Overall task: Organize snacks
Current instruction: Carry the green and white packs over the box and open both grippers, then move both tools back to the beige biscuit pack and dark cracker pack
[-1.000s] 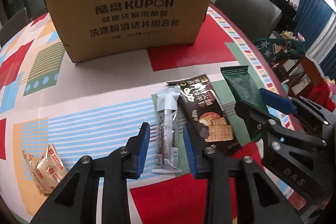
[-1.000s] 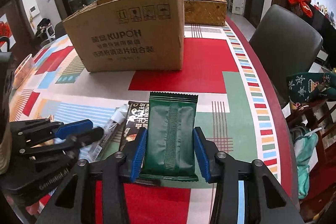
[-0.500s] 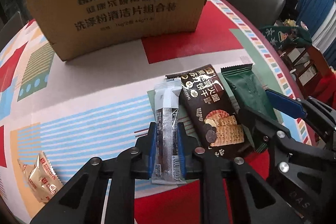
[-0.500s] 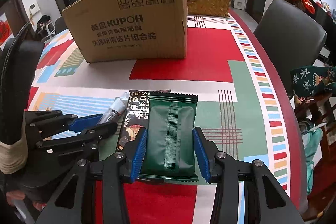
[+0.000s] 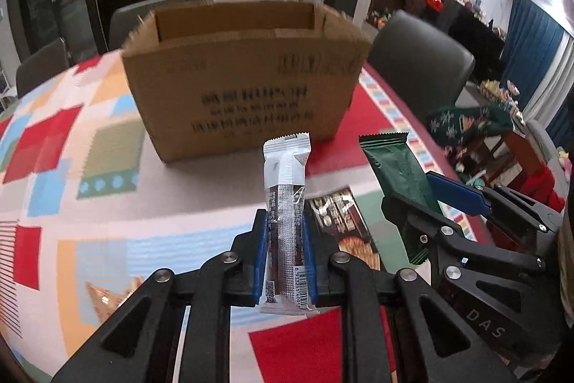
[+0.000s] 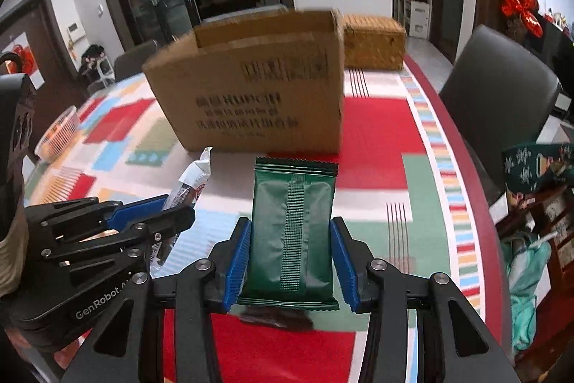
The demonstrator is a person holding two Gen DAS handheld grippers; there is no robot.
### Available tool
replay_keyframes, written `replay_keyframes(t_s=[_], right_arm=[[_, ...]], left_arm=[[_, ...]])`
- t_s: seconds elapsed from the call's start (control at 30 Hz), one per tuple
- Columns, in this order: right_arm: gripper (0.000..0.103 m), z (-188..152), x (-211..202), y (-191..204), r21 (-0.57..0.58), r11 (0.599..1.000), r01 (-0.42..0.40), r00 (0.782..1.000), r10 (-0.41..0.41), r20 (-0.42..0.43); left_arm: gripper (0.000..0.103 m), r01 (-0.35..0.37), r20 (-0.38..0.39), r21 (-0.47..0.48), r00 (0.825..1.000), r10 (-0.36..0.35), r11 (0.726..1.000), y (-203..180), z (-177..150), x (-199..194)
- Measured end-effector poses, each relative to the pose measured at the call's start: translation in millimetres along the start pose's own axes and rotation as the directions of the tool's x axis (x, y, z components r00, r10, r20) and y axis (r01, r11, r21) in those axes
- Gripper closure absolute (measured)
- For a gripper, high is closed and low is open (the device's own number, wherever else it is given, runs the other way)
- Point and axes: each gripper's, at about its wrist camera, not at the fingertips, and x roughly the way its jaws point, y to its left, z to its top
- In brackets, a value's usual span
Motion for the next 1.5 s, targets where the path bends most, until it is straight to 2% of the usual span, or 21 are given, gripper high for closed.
replay_keyframes(t_s=[0.3, 0.63, 0.83, 1.17, 1.23, 1.27, 1.3, 1.37, 1.5], right_arm=[[0.058, 46.9, -20.5, 23.4, -0.023, 1.000, -0.021, 0.994, 0.023, 0.103], [0.058, 95.6, -27.5, 49.4, -0.090, 0.996, -0.029, 0.983, 0.045, 0.177], [0.058, 124.8, -20.3, 54.0, -0.098, 0.994, -0.042, 0.978, 0.061, 0.201], [0.058, 167.9, 8.3, 44.3, -0.104, 0.994, -0.012, 0.977, 0.034, 0.211], [0.057, 176.6, 15.6, 40.6, -0.097, 0.995, -0.010, 0.977, 0.031, 0.211], [0.056, 181.4, 20.6, 38.1, -0.094, 0.995, -0.010, 0.977, 0.030, 0.212], [0.053, 184.9, 24.7, 36.5, -0.095, 0.995, -0.005, 0.978, 0.025, 0.206], [0.047, 190.3, 33.7, 32.7, -0.080, 0.996, 0.029, 0.983, -0.014, 0.183], [0.046, 185.4, 33.2, 27.3, -0.054, 0.998, 0.026, 0.984, -0.016, 0.180]], left_arm=[[0.084, -0.039, 0.097, -0.018, 0.994, 0.040, 0.999, 27.0, 36.1, -34.3], [0.084, -0.077, 0.184, -0.043, 0.979, 0.083, 0.996, 52.2, 78.1, -57.0], [0.084, -0.070, 0.196, -0.056, 0.977, 0.079, 0.996, 62.1, 106.9, -49.3], [0.083, -0.083, 0.179, -0.040, 0.980, 0.089, 0.996, 73.2, 152.1, -14.4], [0.077, -0.091, 0.184, -0.044, 0.978, 0.097, 0.995, 74.6, 163.1, -8.6], [0.066, -0.101, 0.184, -0.047, 0.977, 0.108, 0.994, 75.0, 166.9, -7.2], [0.060, -0.103, 0.189, -0.047, 0.976, 0.110, 0.994, 75.5, 169.2, -6.7], [0.059, -0.109, 0.199, -0.042, 0.973, 0.115, 0.993, 75.7, 168.4, -7.8], [0.059, -0.170, 0.211, -0.007, 0.963, 0.167, 0.985, 71.2, 154.0, -13.7]])
